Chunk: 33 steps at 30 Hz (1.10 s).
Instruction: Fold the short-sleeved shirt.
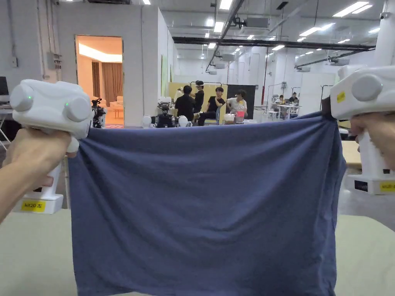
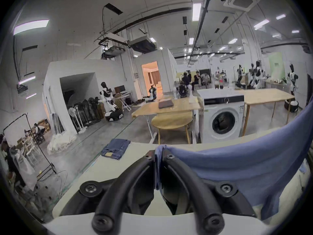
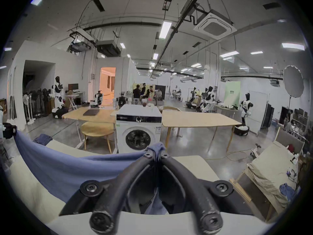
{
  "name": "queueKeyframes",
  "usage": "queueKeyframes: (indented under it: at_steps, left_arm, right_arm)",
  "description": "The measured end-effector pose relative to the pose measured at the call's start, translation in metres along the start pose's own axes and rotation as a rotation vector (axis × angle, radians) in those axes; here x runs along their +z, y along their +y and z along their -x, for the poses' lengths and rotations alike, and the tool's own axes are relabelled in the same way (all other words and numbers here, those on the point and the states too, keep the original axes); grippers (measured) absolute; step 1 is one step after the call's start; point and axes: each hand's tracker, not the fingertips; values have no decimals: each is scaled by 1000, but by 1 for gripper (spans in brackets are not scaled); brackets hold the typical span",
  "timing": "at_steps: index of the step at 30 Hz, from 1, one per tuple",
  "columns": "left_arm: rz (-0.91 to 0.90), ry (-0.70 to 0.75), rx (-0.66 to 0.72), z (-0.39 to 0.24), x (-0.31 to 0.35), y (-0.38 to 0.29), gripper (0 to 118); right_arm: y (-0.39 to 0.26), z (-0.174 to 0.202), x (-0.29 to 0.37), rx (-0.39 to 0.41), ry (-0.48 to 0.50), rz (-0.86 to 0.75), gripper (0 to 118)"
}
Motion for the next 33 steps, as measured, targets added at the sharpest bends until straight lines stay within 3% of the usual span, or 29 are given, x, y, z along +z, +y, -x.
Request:
queueKeyframes:
  at_steps: [4, 7, 13, 16, 23, 28, 33]
  left_arm:
    - [52, -5, -44, -20, -24, -54, 1]
    - [103, -53, -28, -26, -29, -97, 1]
    - [180, -122, -32, -17, 2, -173, 1]
    - [209, -163, -14, -2, 37, -210, 1]
    - [246, -227, -3, 39, 144, -309, 1]
    - [272, -264, 15, 65, 217, -374, 1]
    - [274, -279, 25, 88, 277, -417, 1]
  right_arm:
    - [-55, 7, -20, 56, -7, 101, 0]
    - [-100, 4, -20, 34, -13, 152, 0]
    - [-184, -9, 41, 59, 40, 229, 0]
    - [-218, -21, 88, -12, 92, 231, 0]
    - [-310, -45, 205, -44, 136, 271, 0]
    - [-379, -55, 280, -19, 152, 302, 0]
    - [-425, -71, 341, -80, 156, 329, 0]
